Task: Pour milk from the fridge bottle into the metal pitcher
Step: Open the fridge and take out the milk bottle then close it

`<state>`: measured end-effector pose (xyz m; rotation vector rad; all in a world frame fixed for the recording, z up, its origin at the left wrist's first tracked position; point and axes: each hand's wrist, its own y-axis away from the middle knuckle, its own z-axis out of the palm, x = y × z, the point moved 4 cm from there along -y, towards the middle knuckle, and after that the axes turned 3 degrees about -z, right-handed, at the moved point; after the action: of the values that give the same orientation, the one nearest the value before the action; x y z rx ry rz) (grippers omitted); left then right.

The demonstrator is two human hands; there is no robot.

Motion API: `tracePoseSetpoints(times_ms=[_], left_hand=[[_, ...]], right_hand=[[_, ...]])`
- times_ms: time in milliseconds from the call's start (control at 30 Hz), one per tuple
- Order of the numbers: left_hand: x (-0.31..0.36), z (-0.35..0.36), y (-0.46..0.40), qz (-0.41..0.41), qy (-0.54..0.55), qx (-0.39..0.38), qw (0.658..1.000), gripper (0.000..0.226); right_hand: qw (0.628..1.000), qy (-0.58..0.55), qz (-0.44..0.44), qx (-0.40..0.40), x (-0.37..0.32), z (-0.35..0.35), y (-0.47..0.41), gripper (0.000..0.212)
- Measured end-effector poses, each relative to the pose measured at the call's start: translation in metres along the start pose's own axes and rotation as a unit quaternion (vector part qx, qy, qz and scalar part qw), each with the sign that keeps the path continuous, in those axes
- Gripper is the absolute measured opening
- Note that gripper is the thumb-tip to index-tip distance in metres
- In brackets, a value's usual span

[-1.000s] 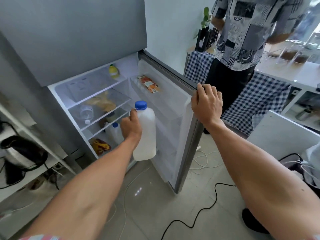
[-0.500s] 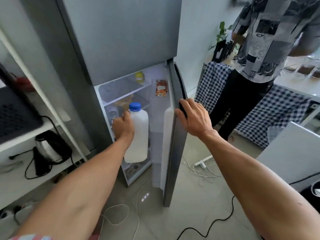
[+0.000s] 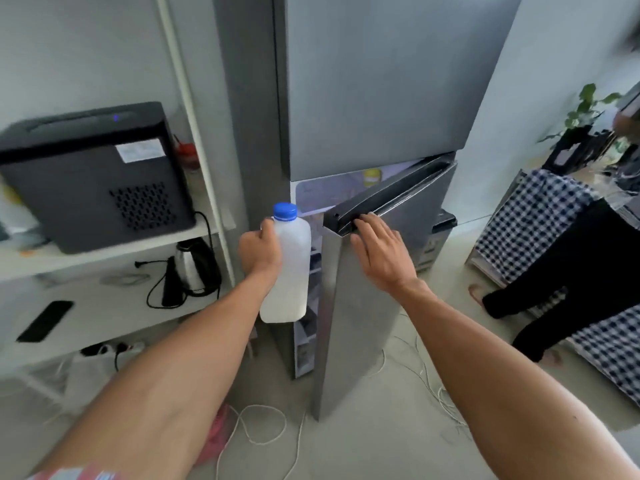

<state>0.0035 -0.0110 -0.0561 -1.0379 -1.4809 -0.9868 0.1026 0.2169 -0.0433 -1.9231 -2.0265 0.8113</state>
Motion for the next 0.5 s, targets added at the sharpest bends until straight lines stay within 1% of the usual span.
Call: tracePoseSetpoints(times_ms=[133, 300, 400, 500], left_hand=[[0.004, -0.014, -0.008, -0.005, 0.010, 0.046, 0.999, 0.048], [0.008, -0.024, -0.015, -0.017, 0.020, 0.063, 0.998, 0.043], [0.010, -0.027, -0.019, -0.032, 0.031, 0.078, 0.996, 0.042], [0.014, -0.027, -0.022, -0.024, 0.031, 0.091, 0.995, 0.039]], right_hand=[[0.999, -0.007, -0.010, -0.044, -0.006, 0.022, -0.026, 0.044], [0.992, 0.004, 0.004, -0.124, -0.015, 0.039, -0.056, 0.063], [0.988, 0.013, 0.006, -0.153, -0.022, 0.045, -0.071, 0.070], [0.983, 0.011, 0.016, -0.184, -0.025, 0.053, -0.082, 0.078]])
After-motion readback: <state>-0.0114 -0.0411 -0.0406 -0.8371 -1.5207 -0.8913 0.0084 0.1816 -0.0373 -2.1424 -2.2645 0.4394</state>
